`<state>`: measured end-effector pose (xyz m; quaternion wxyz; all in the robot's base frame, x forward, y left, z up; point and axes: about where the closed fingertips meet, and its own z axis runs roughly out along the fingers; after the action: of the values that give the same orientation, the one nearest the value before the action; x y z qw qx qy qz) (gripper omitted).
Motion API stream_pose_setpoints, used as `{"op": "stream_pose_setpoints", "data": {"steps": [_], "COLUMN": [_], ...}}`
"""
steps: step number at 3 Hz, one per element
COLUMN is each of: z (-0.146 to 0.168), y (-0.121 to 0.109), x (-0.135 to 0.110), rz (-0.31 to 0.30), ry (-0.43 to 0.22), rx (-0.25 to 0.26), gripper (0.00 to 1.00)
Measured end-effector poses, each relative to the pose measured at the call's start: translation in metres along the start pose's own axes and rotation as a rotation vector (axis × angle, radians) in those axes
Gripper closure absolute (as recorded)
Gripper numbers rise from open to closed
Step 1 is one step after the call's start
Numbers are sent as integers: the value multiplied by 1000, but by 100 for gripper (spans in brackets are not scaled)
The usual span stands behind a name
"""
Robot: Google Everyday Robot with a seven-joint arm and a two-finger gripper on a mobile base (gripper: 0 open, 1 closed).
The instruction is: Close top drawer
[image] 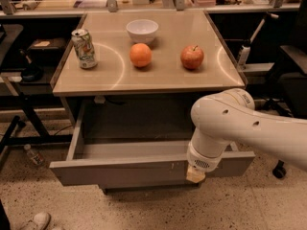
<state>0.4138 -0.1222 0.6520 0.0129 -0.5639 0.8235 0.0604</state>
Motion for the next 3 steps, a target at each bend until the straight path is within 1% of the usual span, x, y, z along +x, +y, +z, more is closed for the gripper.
{"op": "stream_pose_setpoints", "data": {"steps": [1, 2, 3], "z": [0, 0, 0], "y": [0, 0, 0], "x": [0, 0, 0], "rz": [0, 0, 0], "ry": [0, 0, 0], "rx": [0, 0, 0], "gripper": [11, 0, 0]}}
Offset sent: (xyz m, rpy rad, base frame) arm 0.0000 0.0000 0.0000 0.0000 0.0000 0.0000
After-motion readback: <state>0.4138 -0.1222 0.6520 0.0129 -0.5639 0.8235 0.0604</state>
